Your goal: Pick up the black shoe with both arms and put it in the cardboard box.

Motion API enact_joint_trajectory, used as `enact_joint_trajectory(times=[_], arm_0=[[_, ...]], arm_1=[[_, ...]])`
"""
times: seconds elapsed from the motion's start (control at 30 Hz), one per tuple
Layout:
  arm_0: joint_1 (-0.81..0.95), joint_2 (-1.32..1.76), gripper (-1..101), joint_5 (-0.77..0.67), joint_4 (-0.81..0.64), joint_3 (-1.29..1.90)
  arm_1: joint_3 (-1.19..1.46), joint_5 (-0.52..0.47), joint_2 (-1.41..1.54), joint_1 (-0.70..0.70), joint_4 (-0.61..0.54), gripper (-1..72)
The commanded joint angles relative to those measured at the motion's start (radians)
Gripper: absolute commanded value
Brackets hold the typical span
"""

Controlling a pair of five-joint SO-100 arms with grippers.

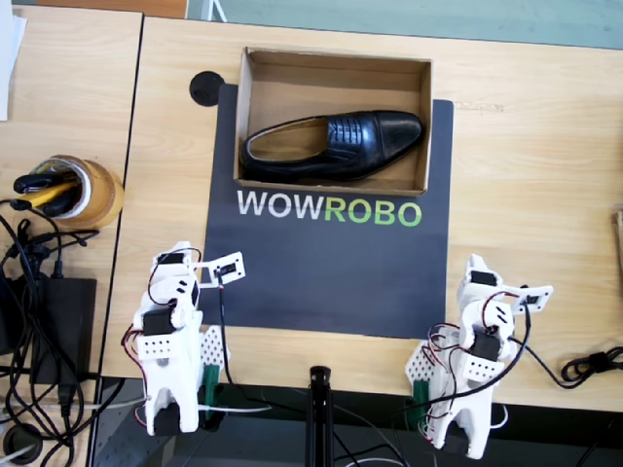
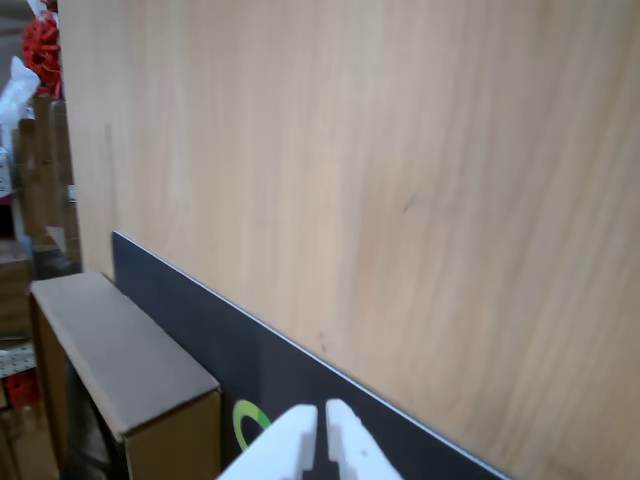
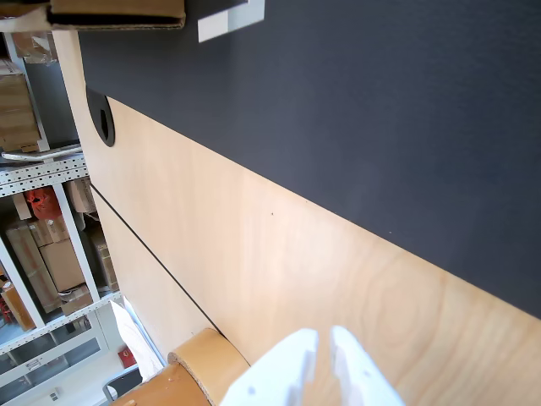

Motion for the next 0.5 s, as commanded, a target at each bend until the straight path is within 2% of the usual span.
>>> enact_joint_trajectory(times=[0.0,0.1,0.47], arm_0=[[-0.003,0.017,0,0.009,-0.008,-0.002],[-0.003,0.017,0,0.008,-0.008,-0.002],[-0.008,0.017,0,0.003,-0.008,-0.002]], arm_1=[[0.018,0.017,0.043,0.011,-0.002,-0.1],[0.018,0.091,0.043,0.064,-0.009,-0.1],[0.012,0.094,0.043,0.038,0.012,-0.1]])
